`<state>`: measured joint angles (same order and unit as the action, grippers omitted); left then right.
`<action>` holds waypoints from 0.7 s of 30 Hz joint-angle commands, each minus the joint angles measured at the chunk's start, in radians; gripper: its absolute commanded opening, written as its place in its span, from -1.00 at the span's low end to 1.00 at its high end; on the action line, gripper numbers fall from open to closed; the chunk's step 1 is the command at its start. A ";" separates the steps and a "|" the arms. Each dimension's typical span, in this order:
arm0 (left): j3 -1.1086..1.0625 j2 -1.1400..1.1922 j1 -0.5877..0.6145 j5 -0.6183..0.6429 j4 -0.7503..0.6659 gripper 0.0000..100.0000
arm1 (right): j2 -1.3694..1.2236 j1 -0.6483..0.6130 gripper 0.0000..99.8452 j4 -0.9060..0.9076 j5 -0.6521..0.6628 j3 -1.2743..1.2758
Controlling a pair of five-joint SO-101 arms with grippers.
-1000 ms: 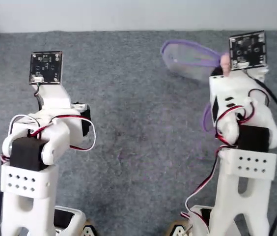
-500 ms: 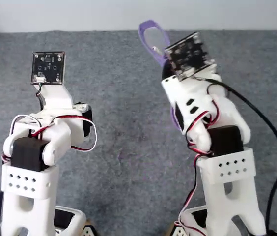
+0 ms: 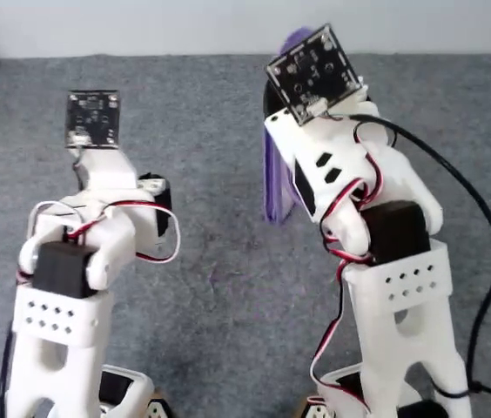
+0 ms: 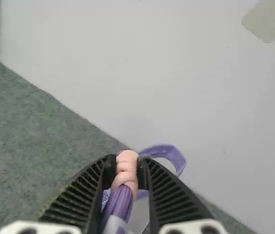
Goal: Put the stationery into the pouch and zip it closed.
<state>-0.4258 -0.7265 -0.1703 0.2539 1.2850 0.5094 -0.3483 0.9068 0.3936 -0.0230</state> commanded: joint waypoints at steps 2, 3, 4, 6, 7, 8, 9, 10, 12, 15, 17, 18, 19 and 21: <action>-0.054 0.000 -0.068 0.006 -0.127 -0.96 | -0.007 -0.008 -0.98 0.058 0.006 -0.086; -0.070 -0.002 -0.078 0.006 -0.160 -0.96 | -0.007 -0.008 -0.98 0.071 0.006 -0.086; -0.084 -0.002 -0.083 0.006 -0.193 -0.96 | -0.007 -0.008 -0.98 0.084 0.006 -0.086; -0.105 -0.002 -0.084 0.006 -0.256 -0.94 | -0.007 -0.007 -0.98 0.107 0.005 -0.091; -0.111 0.002 -0.084 0.009 -0.281 -0.90 | -0.007 -0.007 -0.98 0.116 0.005 -0.095; -0.114 0.005 -0.086 0.028 -0.299 -0.85 | -0.007 -0.007 -0.98 0.120 0.005 -0.098; -0.119 0.006 -0.086 0.063 -0.313 -0.77 | -0.007 -0.007 -0.98 0.125 0.005 -0.103; -0.124 0.006 -0.087 0.095 -0.324 -0.69 | -0.007 -0.007 -0.98 0.125 0.005 -0.103; -0.130 0.008 -0.092 0.129 -0.350 -0.58 | -0.005 -0.007 -0.98 0.125 0.005 -0.103; -0.157 0.008 -0.112 0.133 -0.414 -0.55 | -0.005 -0.007 -0.98 0.125 0.005 -0.103; -0.186 0.009 -0.132 0.133 -0.471 -0.55 | -0.005 -0.007 -0.98 0.125 0.005 -0.103; -0.202 0.009 -0.140 0.133 -0.500 -0.55 | -0.005 -0.007 -0.98 0.125 0.005 -0.103; -0.211 0.009 -0.149 0.133 -0.522 -0.55 | -0.005 -0.007 -0.98 0.125 0.005 -0.101; -0.225 0.011 -0.169 0.133 -0.559 -0.55 | -0.007 -0.007 -0.98 0.125 0.005 -0.098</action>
<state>-0.6513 -0.7204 -0.3130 0.3798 0.7925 0.5002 -0.3529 1.0296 0.3936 -0.0736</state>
